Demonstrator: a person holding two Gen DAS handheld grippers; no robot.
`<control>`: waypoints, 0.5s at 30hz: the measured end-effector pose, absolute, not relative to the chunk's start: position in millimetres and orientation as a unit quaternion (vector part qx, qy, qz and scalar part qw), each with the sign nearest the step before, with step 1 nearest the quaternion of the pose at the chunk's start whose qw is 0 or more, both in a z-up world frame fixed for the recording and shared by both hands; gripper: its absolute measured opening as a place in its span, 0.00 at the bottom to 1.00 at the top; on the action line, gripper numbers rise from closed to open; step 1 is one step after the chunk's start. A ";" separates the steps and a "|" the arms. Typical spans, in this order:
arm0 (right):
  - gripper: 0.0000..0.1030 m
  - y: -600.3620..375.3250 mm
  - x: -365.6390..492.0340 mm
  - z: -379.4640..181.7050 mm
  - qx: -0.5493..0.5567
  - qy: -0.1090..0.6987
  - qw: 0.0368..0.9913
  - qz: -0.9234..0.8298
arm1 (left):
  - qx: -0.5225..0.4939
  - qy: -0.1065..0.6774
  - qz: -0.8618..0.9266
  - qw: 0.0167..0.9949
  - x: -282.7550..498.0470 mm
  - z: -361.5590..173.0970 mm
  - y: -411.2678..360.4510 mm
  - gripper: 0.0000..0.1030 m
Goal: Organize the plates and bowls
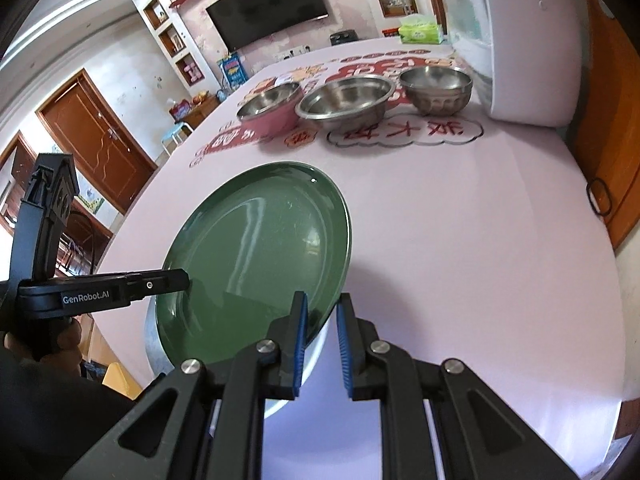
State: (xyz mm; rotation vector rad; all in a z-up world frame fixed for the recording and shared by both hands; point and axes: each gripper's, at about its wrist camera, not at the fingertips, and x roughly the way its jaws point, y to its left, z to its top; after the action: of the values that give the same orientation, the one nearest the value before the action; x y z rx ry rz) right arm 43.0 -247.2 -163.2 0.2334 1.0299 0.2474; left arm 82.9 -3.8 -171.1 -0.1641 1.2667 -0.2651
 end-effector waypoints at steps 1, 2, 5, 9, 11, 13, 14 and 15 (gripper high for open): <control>0.14 -244.7 42.0 -165.1 0.110 0.493 0.855 0.119 | -0.077 0.594 -0.121 0.792 80.2 -173.8 -0.8 0.21; 0.14 -242.4 41.3 -166.6 0.109 0.496 0.853 0.119 | -0.078 0.597 -0.120 0.789 78.3 -176.0 1.1 0.21; 0.14 -234.3 39.6 -170.7 0.106 0.504 0.848 0.124 | -0.082 0.603 -0.113 0.786 70.6 -180.5 10.1 0.21; 0.15 -222.4 37.1 -175.1 0.095 0.511 0.844 0.132 | -0.086 0.607 -0.103 0.784 62.9 -184.6 18.9 0.21; 0.16 -217.4 37.5 -175.6 0.088 0.514 0.842 0.137 | -0.091 0.608 -0.099 0.782 60.6 -185.9 23.3 0.21; 0.17 -212.5 39.0 -176.8 0.083 0.517 0.840 0.139 | -0.093 0.609 -0.095 0.782 58.9 -186.3 27.2 0.21; 0.18 -210.0 39.2 -177.2 0.080 0.519 0.839 0.141 | -0.093 0.609 -0.093 0.782 58.0 -186.3 29.0 0.21; 0.18 -207.1 40.1 -177.6 0.077 0.520 0.838 0.144 | -0.093 0.609 -0.092 0.782 57.4 -186.4 31.0 0.21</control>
State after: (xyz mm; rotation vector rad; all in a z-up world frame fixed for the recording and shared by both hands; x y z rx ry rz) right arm 40.1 -207.1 -177.6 0.1628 1.1007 0.3036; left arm 57.4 31.0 -186.4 -0.2000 1.3148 -0.1976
